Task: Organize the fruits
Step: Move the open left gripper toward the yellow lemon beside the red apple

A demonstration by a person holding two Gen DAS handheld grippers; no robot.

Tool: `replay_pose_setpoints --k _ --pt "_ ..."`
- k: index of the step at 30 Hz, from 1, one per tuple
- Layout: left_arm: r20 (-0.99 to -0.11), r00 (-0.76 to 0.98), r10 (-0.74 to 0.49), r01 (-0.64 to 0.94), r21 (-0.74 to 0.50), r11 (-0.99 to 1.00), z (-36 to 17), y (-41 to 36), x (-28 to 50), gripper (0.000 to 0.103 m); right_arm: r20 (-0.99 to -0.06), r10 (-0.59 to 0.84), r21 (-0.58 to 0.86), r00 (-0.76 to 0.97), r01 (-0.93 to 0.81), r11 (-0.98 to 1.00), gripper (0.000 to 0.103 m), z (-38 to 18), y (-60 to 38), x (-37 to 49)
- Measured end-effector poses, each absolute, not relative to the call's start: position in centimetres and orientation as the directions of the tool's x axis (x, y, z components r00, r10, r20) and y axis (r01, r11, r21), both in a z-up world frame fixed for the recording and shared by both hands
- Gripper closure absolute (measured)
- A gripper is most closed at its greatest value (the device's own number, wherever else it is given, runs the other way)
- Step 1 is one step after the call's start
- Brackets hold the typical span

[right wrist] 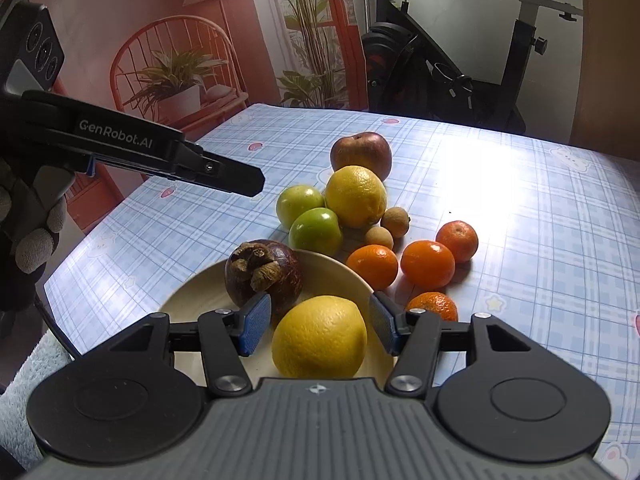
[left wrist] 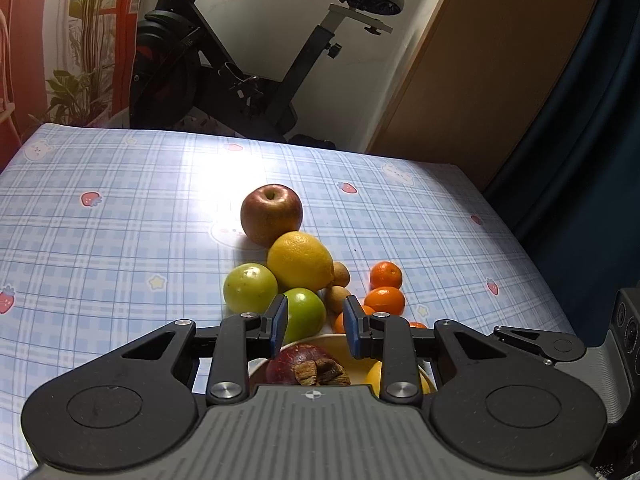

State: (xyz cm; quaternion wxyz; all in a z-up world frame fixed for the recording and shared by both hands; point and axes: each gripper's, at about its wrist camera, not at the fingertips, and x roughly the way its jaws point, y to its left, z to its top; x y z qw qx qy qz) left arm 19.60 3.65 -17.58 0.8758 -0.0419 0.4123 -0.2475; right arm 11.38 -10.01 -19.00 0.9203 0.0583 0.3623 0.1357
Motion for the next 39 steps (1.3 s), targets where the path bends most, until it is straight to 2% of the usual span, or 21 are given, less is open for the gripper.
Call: replay_pose_setpoints --k 9,13,15,18,20,21,28,39 --pt "-0.694 0.581 -0.426 0.36 -0.25 0.899 -16.9 5.7 21.2 0.071 -0.64 0.227 0.16 0.734 -0.162 0.974 0.045 -18.6 -12.2 12.6" --pt "-0.694 0.6 -0.398 0.343 -0.226 0.912 -16.9 6.4 21.9 0.071 -0.639 0.209 0.144 0.74 -0.152 0.978 0.049 -18.8 -13.3 13.3" --pt "-0.695 0.606 -0.387 0.333 -0.219 0.917 -17.1 6.6 22.4 0.071 -0.642 0.208 0.135 0.738 -0.158 0.978 0.054 -19.0 -13.6 13.8" --pt "-0.702 0.603 -0.379 0.321 -0.221 0.921 -17.4 6.7 23.0 0.071 -0.645 0.214 0.124 0.734 -0.176 0.977 0.07 -19.2 -13.9 14.9" --pt "-0.705 0.601 -0.376 0.319 -0.22 0.922 -17.7 6.5 23.5 0.071 -0.641 0.22 0.125 0.735 -0.183 0.975 0.087 -19.3 -14.3 15.9" --pt "-0.706 0.602 -0.373 0.319 -0.215 0.923 -17.9 6.3 23.7 0.072 -0.638 0.225 0.128 0.736 -0.186 0.974 0.089 -19.3 -14.4 16.5" --pt "-0.708 0.625 -0.328 0.296 -0.174 0.939 -18.7 4.8 24.4 0.072 -0.653 0.253 0.12 0.714 -0.232 0.965 0.089 -20.4 -14.3 20.9" --pt "-0.721 0.606 -0.336 0.317 -0.169 0.933 -19.4 3.7 25.7 0.072 -0.684 0.318 0.153 0.657 -0.298 0.942 0.086 -22.2 -13.9 23.4"
